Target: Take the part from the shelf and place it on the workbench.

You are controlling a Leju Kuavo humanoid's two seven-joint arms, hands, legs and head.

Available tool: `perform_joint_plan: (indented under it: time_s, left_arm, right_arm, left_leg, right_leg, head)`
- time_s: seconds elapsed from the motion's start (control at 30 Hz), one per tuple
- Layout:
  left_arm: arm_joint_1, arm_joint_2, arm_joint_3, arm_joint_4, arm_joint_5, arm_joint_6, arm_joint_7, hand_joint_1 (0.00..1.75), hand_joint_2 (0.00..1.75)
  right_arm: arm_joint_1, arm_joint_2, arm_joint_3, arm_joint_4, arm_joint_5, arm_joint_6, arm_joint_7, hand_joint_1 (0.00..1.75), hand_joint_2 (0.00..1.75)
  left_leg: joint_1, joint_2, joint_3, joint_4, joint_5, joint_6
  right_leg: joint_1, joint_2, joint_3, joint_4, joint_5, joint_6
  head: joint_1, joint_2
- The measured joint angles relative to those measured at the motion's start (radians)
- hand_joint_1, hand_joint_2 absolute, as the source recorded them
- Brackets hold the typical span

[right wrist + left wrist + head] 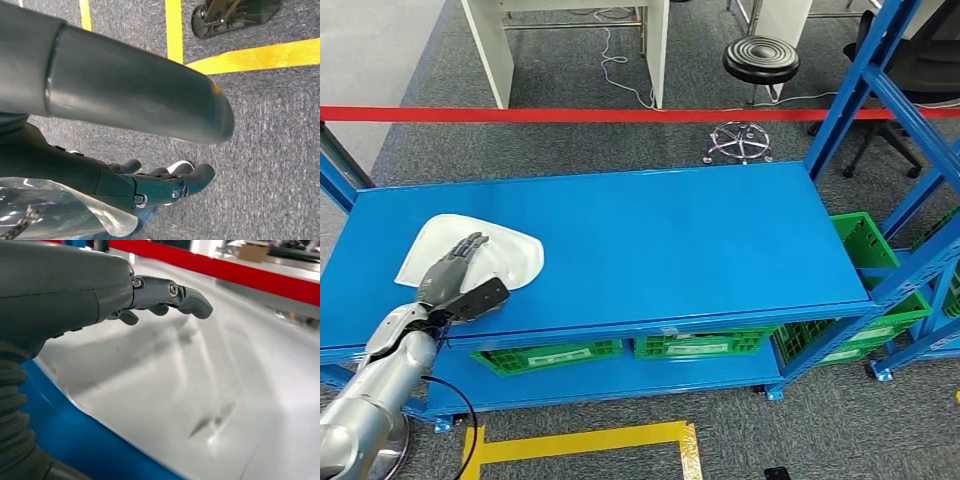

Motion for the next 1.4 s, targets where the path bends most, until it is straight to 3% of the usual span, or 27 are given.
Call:
perform_joint_plan:
  time_s: [0.2,0.57,0.6,0.7,0.73,1.03,1.4]
  left_arm:
    - [0.000,-0.007,-0.014,-0.004,-0.018,0.081,0.069,0.00,1.75]
    - [0.010,-0.010,-0.020,-0.008,-0.022,0.162,0.075,0.00,1.75]
    - [0.011,-0.010,-0.021,-0.009,-0.025,0.165,0.078,0.10,1.75]
    - [0.011,-0.010,-0.022,-0.009,-0.039,0.172,0.103,1.40,1.75]
    - [0.011,-0.010,-0.023,-0.009,-0.044,0.171,0.115,1.75,1.75]
    - [0.011,-0.010,-0.036,-0.009,-0.087,0.147,0.177,1.75,1.75]
    - [0.006,-0.005,-0.038,-0.011,-0.065,0.167,0.119,1.75,1.75]
  right_arm:
    - [0.000,0.000,0.000,0.000,0.005,0.002,0.010,0.00,0.00]
    - [0.001,0.001,0.001,0.000,0.015,0.007,0.017,0.00,0.00]
    - [0.001,0.001,0.001,0.000,0.015,0.007,0.017,0.00,0.00]
    - [0.001,0.001,0.002,0.000,0.015,0.007,0.016,0.00,0.00]
    - [0.001,0.001,0.002,0.000,0.015,0.007,0.015,0.00,0.00]
    - [0.000,0.001,0.003,0.000,0.015,0.009,0.009,0.00,0.00]
    - [0.000,0.001,0.004,0.000,0.020,0.011,0.002,0.00,0.00]
  left_leg:
    - [0.001,0.000,0.001,0.000,0.001,0.001]
    - [0.002,0.000,0.001,0.000,0.001,0.001]
    - [0.002,0.000,0.001,0.000,0.001,0.001]
    - [0.002,0.000,0.001,0.000,0.001,0.001]
    - [0.002,0.000,0.001,0.000,0.001,0.001]
    - [0.002,0.000,0.001,0.000,0.001,0.001]
    - [0.002,0.000,0.001,-0.001,0.001,0.001]
  right_leg:
    - [0.001,0.000,0.000,0.000,0.000,0.000]
    - [0.002,0.000,0.000,0.002,0.000,0.000]
    - [0.002,0.000,0.000,0.002,0.000,0.000]
    - [0.002,0.000,0.000,0.002,0.000,0.000]
    - [0.002,0.000,0.000,0.002,0.000,0.000]
    - [0.002,0.000,0.000,0.002,0.000,0.000]
    - [0.002,0.000,0.000,0.002,0.000,0.000]
  head:
    - [0.000,0.000]
    - [0.000,0.000]
    - [0.000,0.000]
    - [0.000,0.000]
    - [0.000,0.000]
    - [0.000,0.000]
    - [0.000,0.000]
